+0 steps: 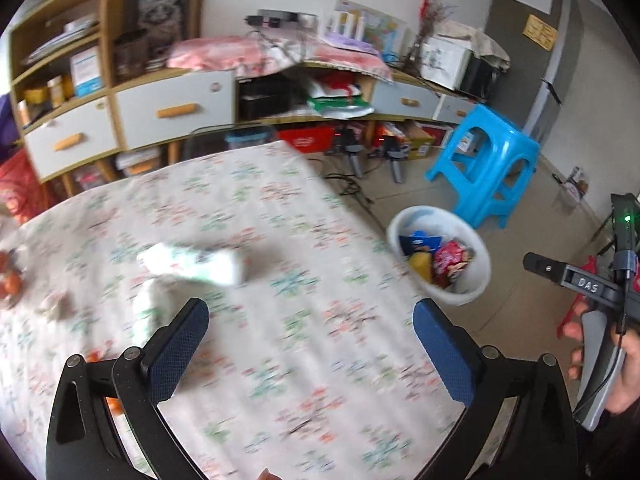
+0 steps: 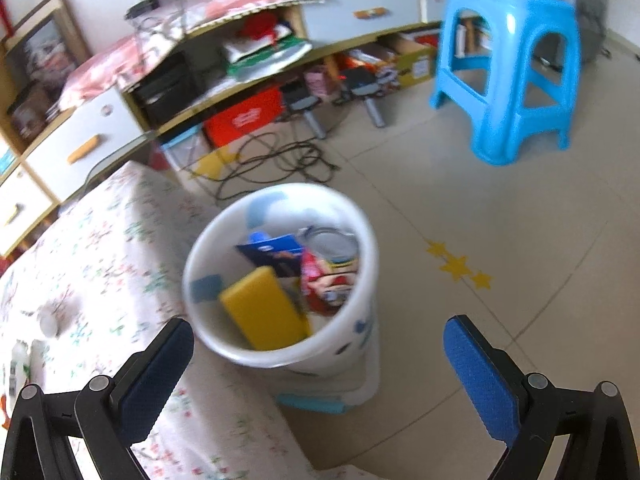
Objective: Collect trash
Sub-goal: 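Move back over the table and grasp the upright white AD bottle with the left tool, then grasp the lying white bottle with the right tool while the left lifts its bottle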
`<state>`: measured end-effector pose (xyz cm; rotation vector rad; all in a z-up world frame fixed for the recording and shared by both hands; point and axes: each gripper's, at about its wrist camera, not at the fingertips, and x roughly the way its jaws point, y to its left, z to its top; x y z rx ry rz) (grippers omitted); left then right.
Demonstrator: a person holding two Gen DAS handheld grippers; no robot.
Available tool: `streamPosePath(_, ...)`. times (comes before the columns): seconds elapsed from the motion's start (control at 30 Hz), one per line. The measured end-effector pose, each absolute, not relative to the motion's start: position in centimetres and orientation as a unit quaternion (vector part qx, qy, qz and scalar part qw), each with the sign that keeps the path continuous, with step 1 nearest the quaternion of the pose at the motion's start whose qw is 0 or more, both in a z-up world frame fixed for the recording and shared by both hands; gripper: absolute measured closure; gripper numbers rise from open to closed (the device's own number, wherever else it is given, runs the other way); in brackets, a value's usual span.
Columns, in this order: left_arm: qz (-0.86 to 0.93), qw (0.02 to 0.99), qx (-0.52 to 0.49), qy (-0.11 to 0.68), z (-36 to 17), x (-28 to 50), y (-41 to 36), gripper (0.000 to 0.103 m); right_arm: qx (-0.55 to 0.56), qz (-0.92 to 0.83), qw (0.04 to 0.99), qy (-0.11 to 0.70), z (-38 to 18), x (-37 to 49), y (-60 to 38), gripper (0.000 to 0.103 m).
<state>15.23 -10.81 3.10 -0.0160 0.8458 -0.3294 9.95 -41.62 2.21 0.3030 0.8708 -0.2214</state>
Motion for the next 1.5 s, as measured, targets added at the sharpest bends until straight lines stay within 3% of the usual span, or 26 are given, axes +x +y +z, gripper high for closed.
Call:
streamPosePath(0.5,-0.093,0.876,-0.026,0.472,-1.7,17.0,-0.9,0.001,0.073,-0.02,0.883,0.463,-0.3,12.9,-32.6,0.001)
streamPosePath(0.87,-0.136,0.842,-0.13,0.505,-5.6,21.2,1.0,0.039,0.04,-0.005,0.88,0.473,-1.2,16.3,-27.8,0.001)
streamPosePath(0.9,-0.139,0.84,-0.133,0.507,-5.9,21.3,1.0,0.048,0.037,-0.001,0.881,0.472,-1.3,16.6,-27.2,0.001)
streamPosePath(0.93,-0.141,0.837,-0.135,0.511,-6.4,21.6,1.2,0.066,0.032,0.003,0.881,0.471,-1.4,17.1,-26.5,0.001)
streamPosePath(1.2,-0.123,0.838,-0.186,0.498,-4.1,20.0,5.3,0.065,-0.001,0.038,0.881,0.472,-3.2,19.5,-20.6,0.001)
streamPosePath(1.5,-0.086,0.865,-0.166,0.466,-0.9,17.3,11.8,0.065,-0.096,0.076,0.873,0.472,-4.3,23.6,-12.1,0.001)
